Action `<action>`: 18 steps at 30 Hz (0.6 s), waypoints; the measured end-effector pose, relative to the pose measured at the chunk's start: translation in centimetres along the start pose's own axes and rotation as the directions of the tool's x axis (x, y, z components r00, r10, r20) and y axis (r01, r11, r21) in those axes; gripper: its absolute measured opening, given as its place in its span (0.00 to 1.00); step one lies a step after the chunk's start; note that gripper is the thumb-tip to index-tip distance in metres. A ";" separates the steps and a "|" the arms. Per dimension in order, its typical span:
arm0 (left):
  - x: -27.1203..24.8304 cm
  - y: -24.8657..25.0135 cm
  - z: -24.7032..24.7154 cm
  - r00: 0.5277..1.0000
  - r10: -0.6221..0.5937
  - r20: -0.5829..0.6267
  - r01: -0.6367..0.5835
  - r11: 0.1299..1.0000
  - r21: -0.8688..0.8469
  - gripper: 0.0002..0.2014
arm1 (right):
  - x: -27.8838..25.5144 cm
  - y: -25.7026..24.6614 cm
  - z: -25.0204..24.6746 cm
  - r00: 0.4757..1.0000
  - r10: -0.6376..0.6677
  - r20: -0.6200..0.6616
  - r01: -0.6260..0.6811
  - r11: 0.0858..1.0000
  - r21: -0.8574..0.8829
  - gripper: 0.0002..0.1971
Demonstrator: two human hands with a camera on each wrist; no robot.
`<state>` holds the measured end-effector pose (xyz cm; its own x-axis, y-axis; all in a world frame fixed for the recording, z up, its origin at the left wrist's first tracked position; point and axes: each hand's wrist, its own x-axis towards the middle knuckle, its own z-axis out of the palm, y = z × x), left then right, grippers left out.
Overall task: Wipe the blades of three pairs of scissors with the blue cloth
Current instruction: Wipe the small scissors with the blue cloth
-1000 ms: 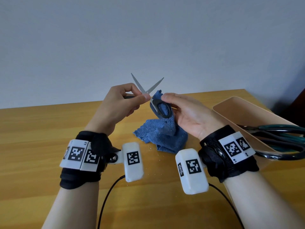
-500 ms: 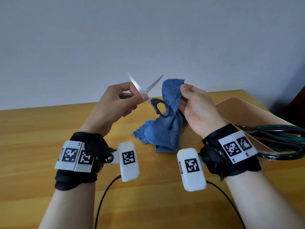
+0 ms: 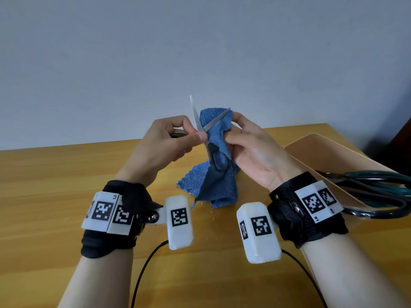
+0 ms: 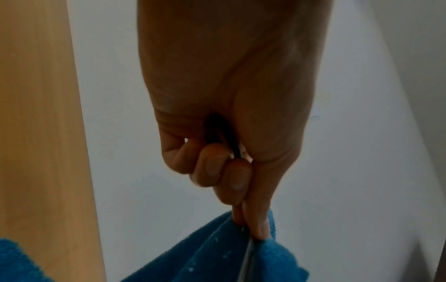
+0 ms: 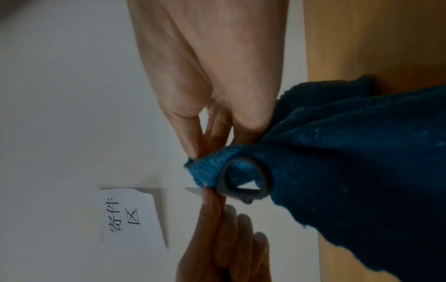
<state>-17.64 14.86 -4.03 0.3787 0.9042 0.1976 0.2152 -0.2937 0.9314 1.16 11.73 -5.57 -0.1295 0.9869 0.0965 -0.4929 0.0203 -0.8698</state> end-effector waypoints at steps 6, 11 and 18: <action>0.0 0.2 0.7 0.999 0.028 0.040 -0.030 0.999 0.046 0.13 | 0.3 0.7 -0.2 0.996 -0.028 -0.089 0.022 0.998 -0.060 0.18; 0.0 0.4 0.6 0.998 0.045 0.042 -0.050 0.991 0.127 0.12 | 0.2 1.0 0.2 0.988 -0.066 -0.139 0.051 0.993 -0.111 0.14; -0.2 0.8 0.9 0.998 0.047 0.050 -0.054 0.989 0.134 0.12 | 0.4 1.0 0.9 0.962 -0.131 -0.238 0.081 0.975 -0.208 0.09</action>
<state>-16.75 14.17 -3.60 0.4334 0.8725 0.2258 0.3135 -0.3809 0.8699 -0.21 12.03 -5.98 0.1443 0.9853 0.0919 -0.3118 0.1334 -0.9408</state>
